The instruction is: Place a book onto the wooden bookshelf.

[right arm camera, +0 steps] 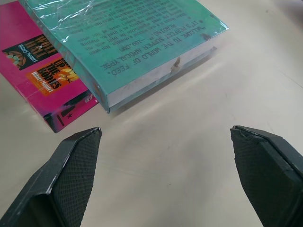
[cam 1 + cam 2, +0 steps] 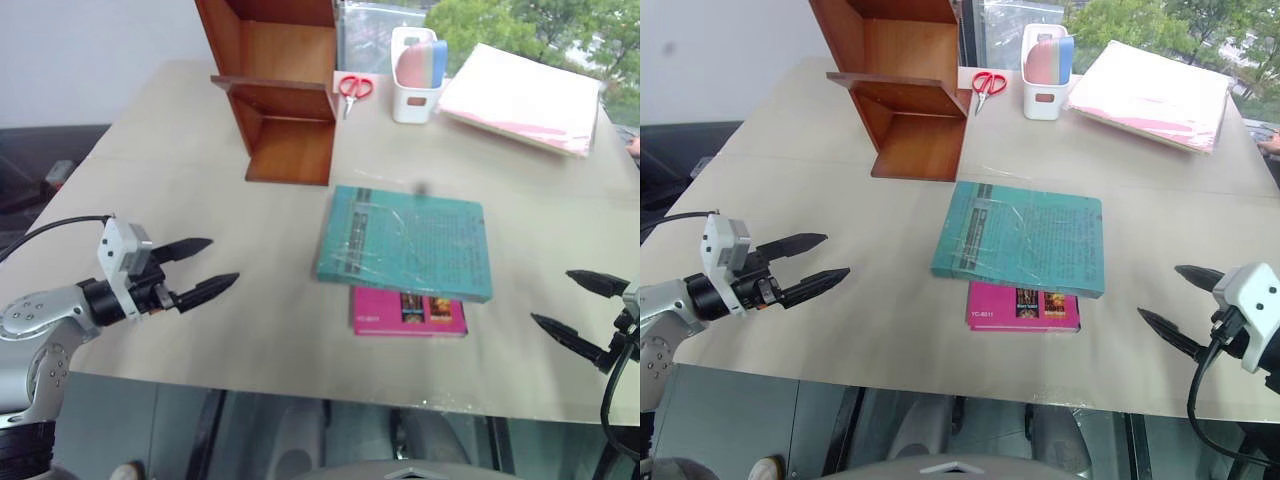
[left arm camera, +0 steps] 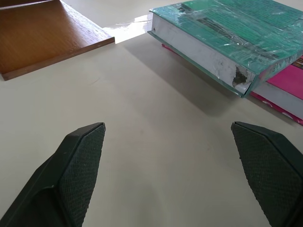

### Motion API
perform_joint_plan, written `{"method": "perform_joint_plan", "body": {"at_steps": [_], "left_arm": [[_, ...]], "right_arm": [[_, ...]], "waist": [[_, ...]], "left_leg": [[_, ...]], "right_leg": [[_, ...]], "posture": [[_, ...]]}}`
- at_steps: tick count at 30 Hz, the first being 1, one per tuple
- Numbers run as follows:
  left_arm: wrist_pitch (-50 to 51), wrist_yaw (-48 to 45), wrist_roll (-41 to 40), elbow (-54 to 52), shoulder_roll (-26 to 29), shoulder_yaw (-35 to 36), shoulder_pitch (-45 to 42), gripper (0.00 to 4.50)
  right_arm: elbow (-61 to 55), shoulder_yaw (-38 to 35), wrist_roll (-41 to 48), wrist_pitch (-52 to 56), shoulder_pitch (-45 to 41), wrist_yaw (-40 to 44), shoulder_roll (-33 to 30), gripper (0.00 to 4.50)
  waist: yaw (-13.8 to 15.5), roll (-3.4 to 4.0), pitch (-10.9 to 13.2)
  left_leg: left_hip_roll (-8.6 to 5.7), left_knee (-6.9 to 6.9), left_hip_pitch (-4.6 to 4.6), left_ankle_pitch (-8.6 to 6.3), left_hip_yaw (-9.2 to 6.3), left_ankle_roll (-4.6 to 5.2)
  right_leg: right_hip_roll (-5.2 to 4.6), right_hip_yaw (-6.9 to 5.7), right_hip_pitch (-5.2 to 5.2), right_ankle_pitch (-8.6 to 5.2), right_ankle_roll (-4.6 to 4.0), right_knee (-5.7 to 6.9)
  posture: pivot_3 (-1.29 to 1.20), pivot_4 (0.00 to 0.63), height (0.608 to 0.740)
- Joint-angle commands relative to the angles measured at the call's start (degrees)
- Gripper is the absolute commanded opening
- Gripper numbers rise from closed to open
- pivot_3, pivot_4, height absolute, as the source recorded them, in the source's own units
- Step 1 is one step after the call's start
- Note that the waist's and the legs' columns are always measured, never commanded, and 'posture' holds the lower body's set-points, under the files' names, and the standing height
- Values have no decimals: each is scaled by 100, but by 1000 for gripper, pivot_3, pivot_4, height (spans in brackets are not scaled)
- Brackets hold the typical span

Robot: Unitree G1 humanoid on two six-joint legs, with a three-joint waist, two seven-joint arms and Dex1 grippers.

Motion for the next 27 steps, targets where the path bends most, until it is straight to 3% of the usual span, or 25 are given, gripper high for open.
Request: {"method": "perform_joint_plan", "body": {"at_steps": [1, 2, 5, 7, 9, 14, 27], "left_arm": [[42, -90, -163, -254, 134, 221, -54, 4467], [77, -119, -223, -317, 158, 239, -93, 4467], [111, -200, -285, -359, 204, 262, -180, 4500], [139, -213, -300, -406, 208, 198, -261, 4500], [164, -220, -336, -487, 205, 166, -274, 4500], [176, -285, -358, -716, 168, 126, -197, 4500], [271, -577, -280, -670, 233, -118, -291, 4500]], "right_arm": [[-13, 100, 13, -11, -298, -105, -98, 4500], [-1, 297, 6, 21, -470, -191, -102, 4500], [45, 581, -6, 173, -756, -331, -104, 3631], [195, 734, -161, 144, -911, -372, -167, 2739], [385, 1015, -465, 13, -1134, -524, -196, 2234], [579, 1847, -997, -98, -1433, -772, -114, 60], [-287, 2642, -370, 252, -1558, -551, 92, 60]], "waist": [[0, 0, 0], [-12, -4, -2], [-17, -5, -3], [1, -4, -3], [0, -6, -3], [-7, -5, -3], [-4, -5, -3]], "left_leg": [[0, 0, 0, 0, 0, 0], [0, 0, 0, 0, 0, 0], [6, 4, 3, 1, 2, 0], [6, 5, 3, 1, 2, 0], [-1, 6, -3, -1, 2, 2], [1, 6, 2, 0, 1, 1], [2, 8, 1, 0, 0, 1]], "right_leg": [[0, 0, 0, 0, 0, 0], [0, 0, 0, 0, 0, 0], [4, 3, 0, 0, 0, 3], [4, 3, 0, 0, 0, 3], [1, 2, 1, 0, 1, 3], [5, 3, 0, 1, 1, 6], [5, 3, 0, 1, 1, 8]], "posture": [[0, 150, 740], [0, 150, 740], [0, 150, 740], [0, 150, 740], [0, 150, 740], [0, 150, 740], [0, 150, 740]]}}
